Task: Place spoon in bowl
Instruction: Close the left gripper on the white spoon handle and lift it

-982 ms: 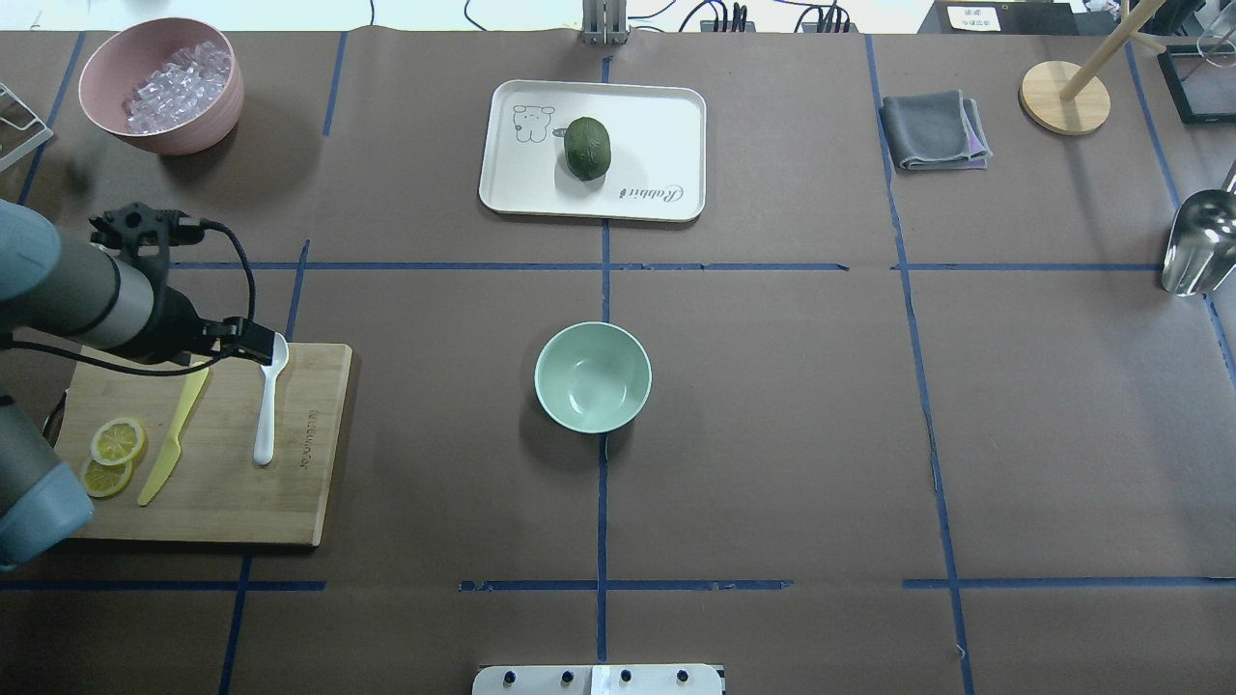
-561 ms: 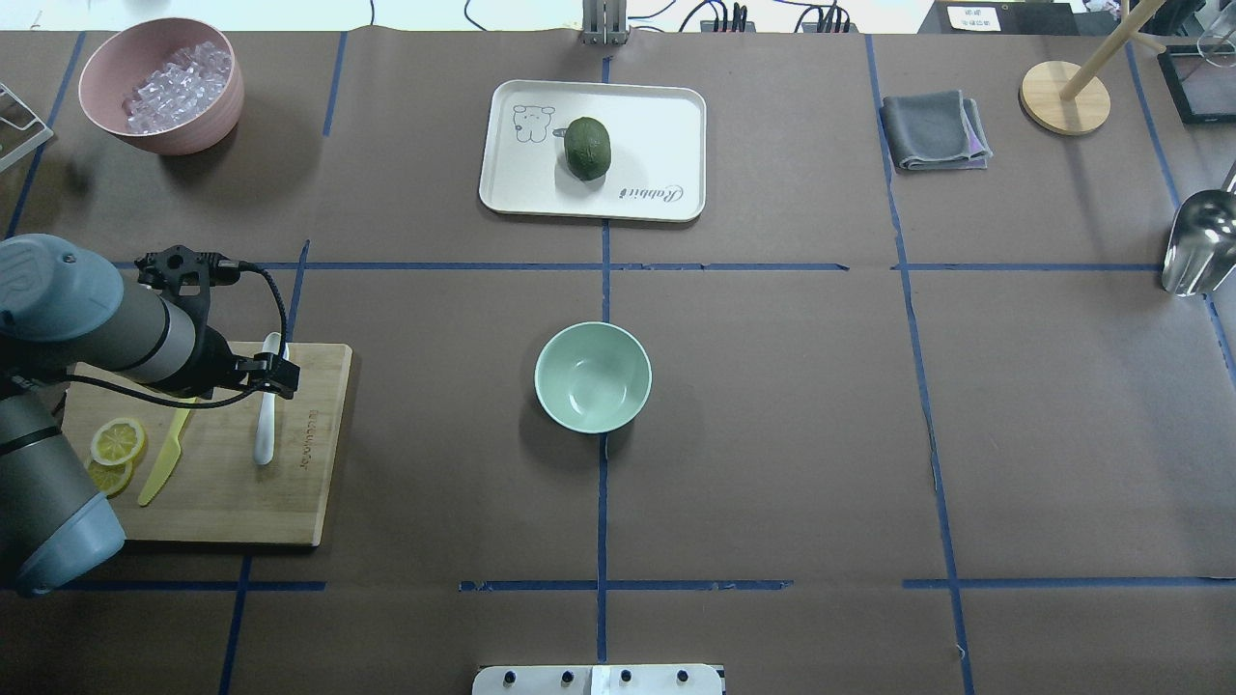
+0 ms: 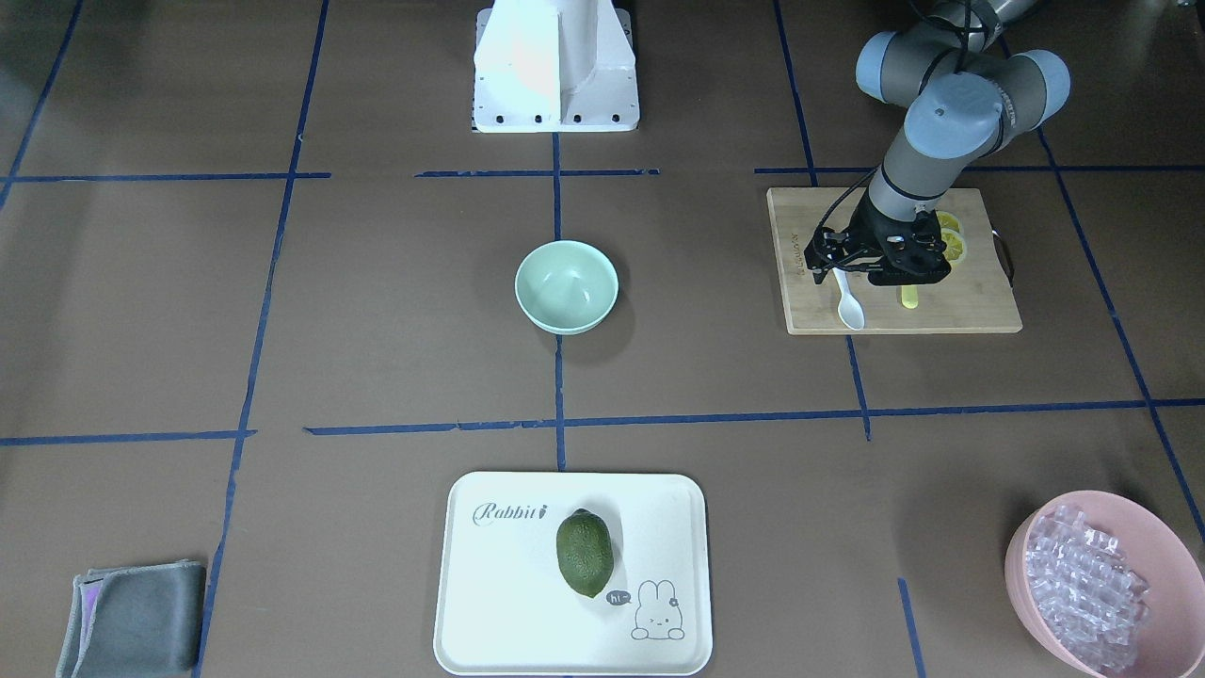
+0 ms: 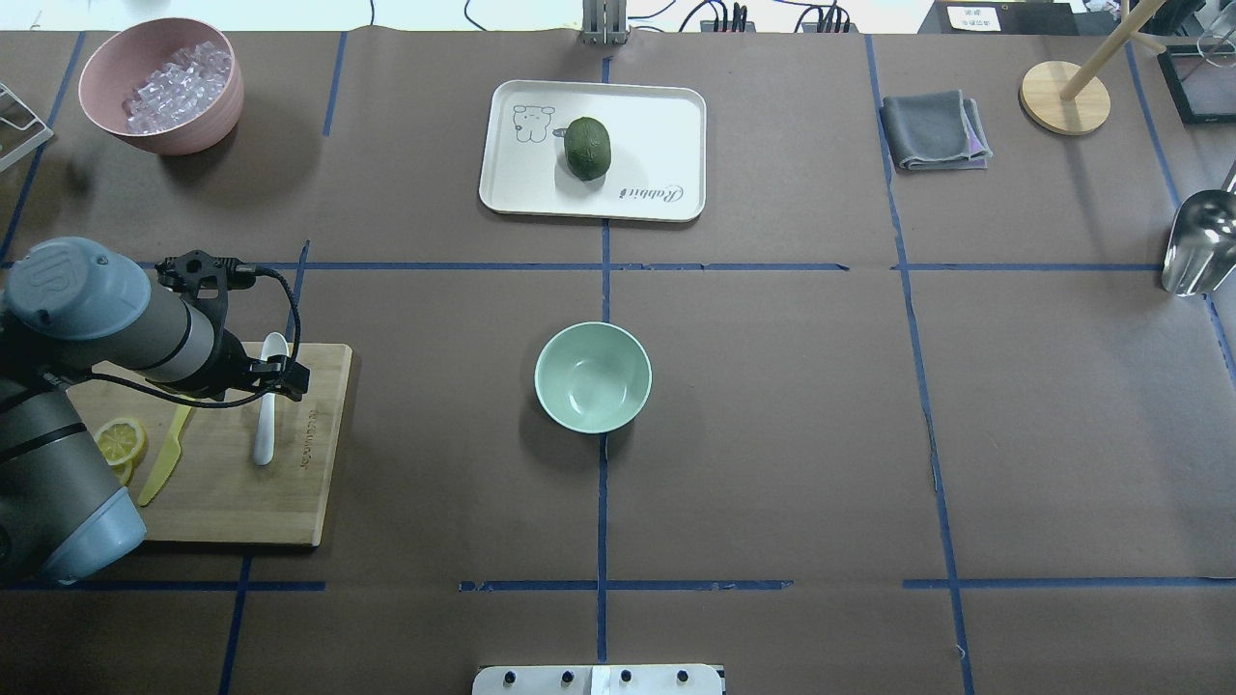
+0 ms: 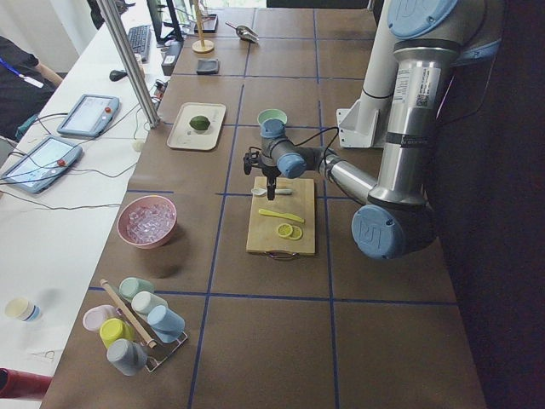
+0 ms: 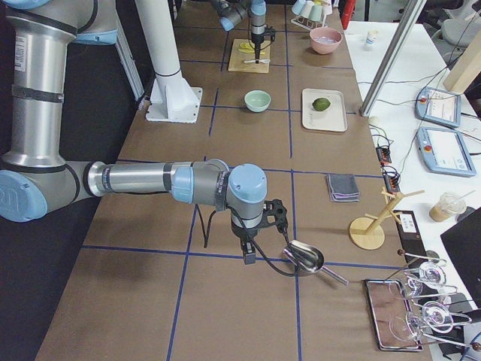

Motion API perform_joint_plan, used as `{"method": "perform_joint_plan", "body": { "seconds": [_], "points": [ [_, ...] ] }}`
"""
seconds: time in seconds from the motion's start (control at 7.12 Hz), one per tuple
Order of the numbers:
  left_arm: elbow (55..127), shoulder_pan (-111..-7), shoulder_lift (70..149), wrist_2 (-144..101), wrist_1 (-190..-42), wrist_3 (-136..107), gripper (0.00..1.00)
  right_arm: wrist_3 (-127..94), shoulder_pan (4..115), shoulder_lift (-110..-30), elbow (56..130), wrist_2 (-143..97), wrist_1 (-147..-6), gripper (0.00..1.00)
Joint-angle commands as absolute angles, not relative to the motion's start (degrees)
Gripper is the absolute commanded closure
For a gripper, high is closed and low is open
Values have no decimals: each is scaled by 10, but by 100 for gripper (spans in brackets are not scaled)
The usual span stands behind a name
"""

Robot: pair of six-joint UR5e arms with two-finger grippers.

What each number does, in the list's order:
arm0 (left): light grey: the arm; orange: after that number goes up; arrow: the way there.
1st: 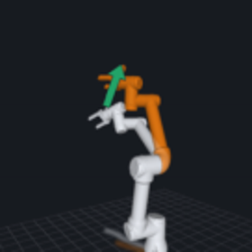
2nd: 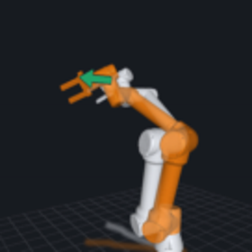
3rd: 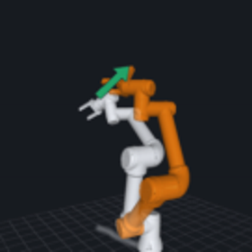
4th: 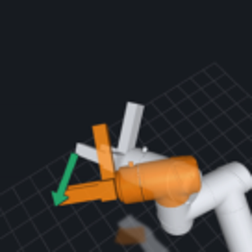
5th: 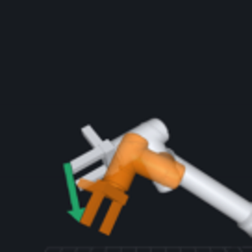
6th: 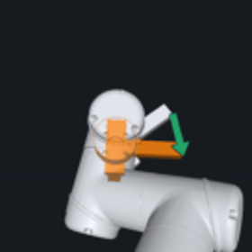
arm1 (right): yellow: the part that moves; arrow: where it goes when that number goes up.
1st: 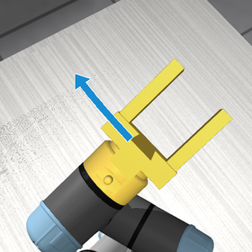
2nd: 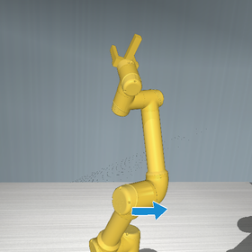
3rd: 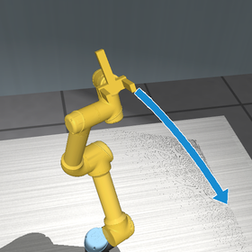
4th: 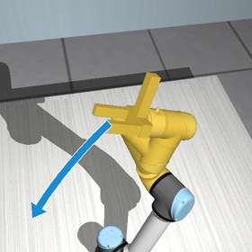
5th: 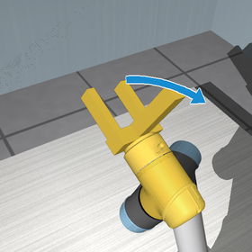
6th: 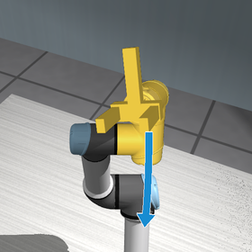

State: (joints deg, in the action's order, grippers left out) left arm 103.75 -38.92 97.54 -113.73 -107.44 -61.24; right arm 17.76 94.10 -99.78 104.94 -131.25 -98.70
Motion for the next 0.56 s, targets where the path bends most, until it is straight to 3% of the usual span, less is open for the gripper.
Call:
{"method": "perform_joint_plan", "body": {
  "seconds": [0.0,0.28,0.42],
  "points": [
    [1037,-384,977,-1137,-1074,-612,23,178,941,-999,1049,-1312,-987,0],
    [1034,-375,977,-1137,-1074,-612,23,178,941,-999,1049,-1312,-987,0],
    [1034,-374,977,-1137,-1074,-612,29,178,940,-999,1049,-1312,-987,0]
  ]
}}
